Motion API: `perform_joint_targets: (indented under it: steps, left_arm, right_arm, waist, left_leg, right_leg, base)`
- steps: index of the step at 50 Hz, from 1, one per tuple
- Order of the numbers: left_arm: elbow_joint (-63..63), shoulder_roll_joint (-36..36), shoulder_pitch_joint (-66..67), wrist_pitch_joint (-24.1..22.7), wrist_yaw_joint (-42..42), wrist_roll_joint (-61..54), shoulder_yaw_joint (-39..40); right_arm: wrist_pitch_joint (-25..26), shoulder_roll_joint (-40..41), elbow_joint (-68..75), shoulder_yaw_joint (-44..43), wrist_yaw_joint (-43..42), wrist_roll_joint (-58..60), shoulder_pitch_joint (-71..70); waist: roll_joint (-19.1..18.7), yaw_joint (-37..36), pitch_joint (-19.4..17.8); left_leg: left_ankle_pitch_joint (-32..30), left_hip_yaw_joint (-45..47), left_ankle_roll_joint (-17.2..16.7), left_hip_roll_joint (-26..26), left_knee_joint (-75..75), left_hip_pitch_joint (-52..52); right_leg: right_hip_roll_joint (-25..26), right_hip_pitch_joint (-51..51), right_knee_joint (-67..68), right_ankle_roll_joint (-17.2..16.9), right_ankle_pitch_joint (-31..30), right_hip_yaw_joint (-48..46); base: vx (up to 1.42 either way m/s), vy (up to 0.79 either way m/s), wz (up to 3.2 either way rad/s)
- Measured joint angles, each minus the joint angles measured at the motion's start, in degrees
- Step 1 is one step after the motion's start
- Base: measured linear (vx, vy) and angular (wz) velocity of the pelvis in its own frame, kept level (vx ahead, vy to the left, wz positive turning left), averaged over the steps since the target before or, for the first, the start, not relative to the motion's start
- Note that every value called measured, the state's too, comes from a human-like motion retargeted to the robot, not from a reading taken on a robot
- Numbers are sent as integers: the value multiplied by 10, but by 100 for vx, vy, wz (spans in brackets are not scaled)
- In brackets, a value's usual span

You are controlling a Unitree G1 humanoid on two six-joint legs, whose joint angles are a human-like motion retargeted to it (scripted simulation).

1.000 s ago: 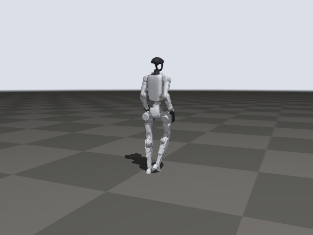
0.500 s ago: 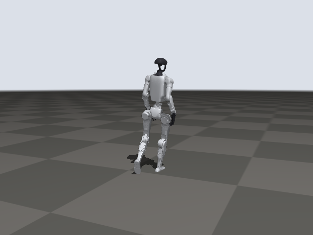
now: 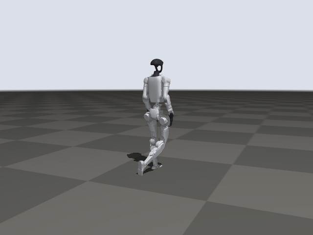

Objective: Walk run

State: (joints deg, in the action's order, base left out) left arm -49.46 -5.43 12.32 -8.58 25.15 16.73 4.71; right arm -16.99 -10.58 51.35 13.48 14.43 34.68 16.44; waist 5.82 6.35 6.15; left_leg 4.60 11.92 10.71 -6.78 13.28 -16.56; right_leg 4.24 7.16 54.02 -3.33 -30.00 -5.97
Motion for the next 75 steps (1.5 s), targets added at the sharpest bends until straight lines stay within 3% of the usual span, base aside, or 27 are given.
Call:
perform_joint_targets:
  steps: [3, 7, 10, 13, 15, 18, 20, 22, 25, 28, 30, 34, 37, 40, 42, 45, 47, 48, 51, 53, 55, 56, 58, 61, 65, 68, 75]
  left_arm:
    - [-11, -3, -3, 33, 26, 27, -17]
    - [-6, -16, 12, 15, 29, 62, -67]
    - [0, -22, 27, -11, -31, 91, -84]
    - [-25, -10, 26, -11, -2, 81, -70]
    - [-45, -5, 18, 22, 47, 78, -56]
    - [-60, -2, 13, 75, 96, 82, -43]
    - [-66, 5, 17, 74, 88, 71, -34]
    - [-69, 10, 25, 60, 64, 50, -35]
    - [-74, 11, 27, 34, 42, 27, -41]
    - [-63, 2, 9, 25, 38, 45, -63]
    - [-40, -9, 0, 17, 35, 71, -72]
    - [11, -24, -1, -58, -18, 80, -71]
    - [28, -26, 4, -118, -63, 46, -66]
    - [20, -22, 0, -147, -73, 24, -61]
    - [4, -13, -4, -139, -57, 28, -55]
    - [-27, 2, -10, -93, -22, 41, -40]
    - [-35, 11, -9, -73, -15, 41, -25]
    - [-35, 15, -11, -75, -11, 27, -18]
    - [-35, 22, -12, -90, -17, -15, -2]
    - [-34, 17, -13, -86, -16, -19, 0]
    - [-29, 8, -15, -62, 6, -1, 0]
    - [-28, 1, -20, -48, 20, 12, -4]
    - [-28, -6, -26, -15, 39, 39, -17]
    - [-26, -7, -22, 21, 54, 80, -40]
    - [-9, -22, -7, 3, 48, 112, -79]
    - [-10, -23, -5, -7, 38, 131, -83]
    - [-39, -7, -10, 40, 74, 117, -52]
  right_arm:
    - [-3, -5, -28, -13, -30, 29, -6]
    - [-63, -11, -59, -27, -117, -26, 3]
    - [-110, -22, -80, -23, -163, -62, 14]
    - [-115, -22, -81, -23, -172, -47, 23]
    - [-97, -17, -73, -21, -158, -32, 25]
    - [-49, -2, -65, -31, -138, -22, 30]
    - [-50, 10, -69, -44, -124, -39, 31]
    - [-61, 18, -74, -62, -126, -70, 33]
    - [-79, 24, -74, -69, -130, -103, 38]
    - [-58, 3, -69, -61, -112, -75, 27]
    - [-40, -14, -60, -51, -82, -40, 15]
    - [-9, -34, -55, -31, -25, 24, 5]
    - [-5, -44, -65, -13, -41, 63, 9]
    - [-10, -36, -63, -21, -52, 95, 13]
    - [-6, -26, -54, -35, -37, 90, 17]
    - [0, -13, -34, -45, -3, 64, 21]
    - [3, -8, -25, -43, 7, 52, 24]
    - [6, -7, -23, -43, 10, 50, 25]
    - [14, -6, -21, -36, 4, 48, 26]
    - [16, -4, -20, -35, -2, 55, 21]
    - [21, -9, -24, -23, -3, 66, 15]
    - [21, -14, -28, -17, -1, 68, 9]
    - [18, -22, -40, -14, -2, 75, -2]
    - [7, -26, -61, -28, -30, 75, -4]
    - [-39, -13, -83, -47, -87, 0, 14]
    - [-74, -2, -89, -49, -120, -51, 26]
    - [-69, 5, -79, -36, -130, -51, 31]
  waist:
    - [-65, 6, 4]
    - [-93, 81, -6]
    - [-87, 120, -4]
    - [-73, 148, -4]
    - [-68, 156, -4]
    - [-74, 150, 2]
    - [-72, 148, 13]
    - [-68, 166, 24]
    - [-63, 168, 27]
    - [-56, 164, 12]
    - [-35, 156, 17]
    - [-15, 92, 0]
    - [-7, 43, -12]
    - [-29, 18, -22]
    - [-45, 19, -25]
    - [-56, 40, -17]
    - [-49, 34, -10]
    - [-45, 27, -8]
    - [-30, -11, 8]
    - [-29, -21, 22]
    - [-22, -4, 15]
    - [-32, -7, 9]
    - [-75, -7, 6]
    - [-105, 11, 2]
    - [-123, 51, -2]
    - [-118, 83, -9]
    - [-60, 100, -34]
  left_leg:
    - [16, -37, -8, 39, -39, 50]
    - [28, -52, -19, 40, -70, 113]
    - [51, -76, -15, 14, -86, 161]
    - [78, -91, -20, -4, -89, 212]
    - [92, -100, -32, -3, -87, 243]
    - [78, -108, -64, 11, -70, 273]
    - [28, -114, -99, 16, -45, 281]
    - [-85, -144, -145, 21, 5, 284]
    - [-282, -164, -213, 20, 171, 235]
    - [-346, -135, -194, 48, 377, 131]
    - [-276, -89, -157, 47, 412, 86]
    - [-147, -5, -117, 44, 393, 5]
    - [-75, 21, -94, 25, 294, -49]
    - [-56, 25, -66, 18, 121, -74]
    - [-27, 74, -39, 15, 8, -75]
    - [-15, 18, -32, -55, -145, -71]
    - [-22, 50, -29, -54, -152, -63]
    - [-45, 53, 5, -49, -133, -58]
    - [-77, 65, 40, -23, -82, -55]
    - [-43, -11, 43, -14, -24, -71]
    - [-3, -71, 43, -41, 27, -64]
    - [3, -10, 43, -12, 30, -40]
    - [10, 9, 43, 26, 12, 0]
    - [8, -24, 42, 12, -21, 45]
    - [7, -65, 42, -6, -50, 99]
    - [16, -118, 43, -27, -50, 129]
    - [30, -248, 43, -101, -31, 226]
  right_leg:
    - [40, 68, -46, 41, 67, -37]
    - [9, 165, -111, 11, 170, -47]
    - [-44, 211, -240, -13, 208, -33]
    - [-107, 234, -388, -8, 231, -30]
    - [-122, 249, -478, -13, 262, -4]
    - [-119, 250, -542, -61, 284, 18]
    - [-110, 246, -499, -32, 284, 30]
    - [-134, 228, -468, -22, 236, -65]
    - [-101, 187, -421, 11, 249, 65]
    - [-105, 124, -427, 32, 282, 0]
    - [-121, 88, -444, 38, 290, -37]
    - [-83, 32, -466, 56, 302, 11]
    - [-64, -9, -483, 73, 313, 5]
    - [-19, -53, -496, 93, 342, -4]
    - [5, -85, -502, 101, 364, -25]
    - [23, -124, -503, 100, 378, -75]
    - [24, -141, -481, 87, 353, -74]
    - [23, -146, -466, 77, 327, -69]
    - [8, -156, -409, 23, 162, -72]
    - [0, -128, -334, -14, 38, -70]
    - [-3, -63, -156, -50, 0, -18]
    - [20, -39, -106, -55, 0, 15]
    - [56, 5, -75, -42, 40, 28]
    - [31, 66, -72, 6, 144, 20]
    - [-42, 135, -151, 69, 247, -12]
    - [-39, 172, -257, 97, 248, 32]
    - [-26, 164, -504, -56, 281, 269]
  base:
    - [107, -5, -6]
    - [92, -6, 150]
    - [106, -16, 115]
    - [114, -30, 94]
    - [91, -31, 56]
    - [122, -49, 30]
    - [108, -45, 51]
    - [133, -61, 114]
    - [104, -52, 67]
    - [103, -49, 48]
    - [76, -36, 18]
    - [88, -33, -89]
    - [86, -29, -108]
    - [89, -21, -25]
    - [111, -17, 36]
    - [106, -18, 68]
    - [101, -19, -5]
    - [117, -18, -55]
    - [119, -26, -113]
    - [115, -13, -65]
    - [110, 10, 29]
    - [95, 8, 20]
    - [85, 20, 33]
    - [77, 24, 99]
    - [66, 12, 172]
    - [74, -1, 204]
    - [85, -6, 172]
